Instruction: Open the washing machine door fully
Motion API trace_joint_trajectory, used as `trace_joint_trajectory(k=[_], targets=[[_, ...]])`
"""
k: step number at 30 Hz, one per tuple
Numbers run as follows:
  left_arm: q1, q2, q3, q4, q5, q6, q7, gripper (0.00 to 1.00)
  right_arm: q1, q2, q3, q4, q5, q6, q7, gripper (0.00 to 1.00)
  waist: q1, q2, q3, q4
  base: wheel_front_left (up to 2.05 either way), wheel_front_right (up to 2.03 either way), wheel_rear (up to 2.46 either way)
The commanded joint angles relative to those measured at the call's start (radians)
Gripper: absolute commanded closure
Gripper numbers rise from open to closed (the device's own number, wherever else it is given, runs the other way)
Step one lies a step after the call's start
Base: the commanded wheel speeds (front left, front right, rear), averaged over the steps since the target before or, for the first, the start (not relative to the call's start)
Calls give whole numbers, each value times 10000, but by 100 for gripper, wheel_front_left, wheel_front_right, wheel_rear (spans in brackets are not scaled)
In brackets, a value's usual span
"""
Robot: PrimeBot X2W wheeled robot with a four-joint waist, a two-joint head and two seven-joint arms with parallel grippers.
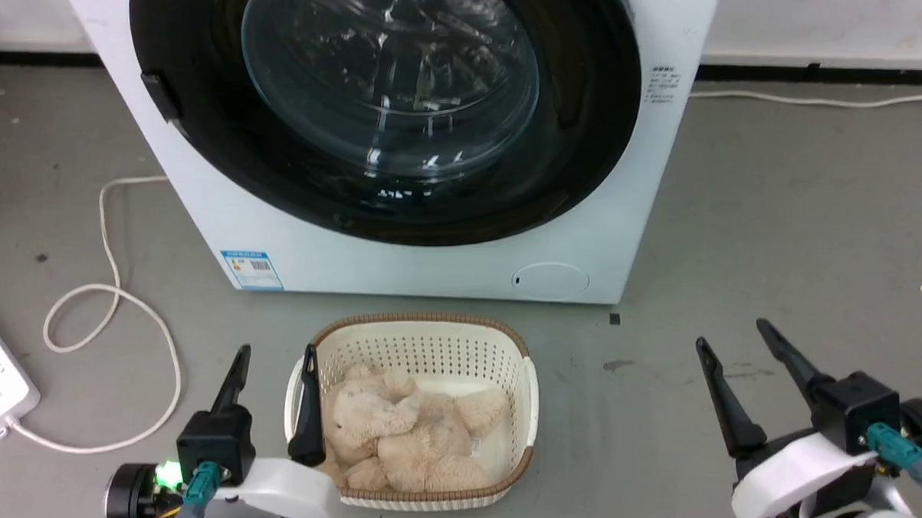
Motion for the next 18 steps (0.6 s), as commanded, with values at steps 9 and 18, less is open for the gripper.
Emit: trace_joint_trajectory(k=[9, 18], targets=[[-514, 2, -195, -240, -145, 172, -295, 0, -731, -316, -5, -323, 95, -5, -33, 4, 0, 0, 759, 145, 0, 0, 0], [-786, 1, -371, -384, -197, 281, -484, 0, -1796, -553, -214, -329, 1090, -6, 310, 100, 0, 0, 1272, 280, 0, 0, 0]])
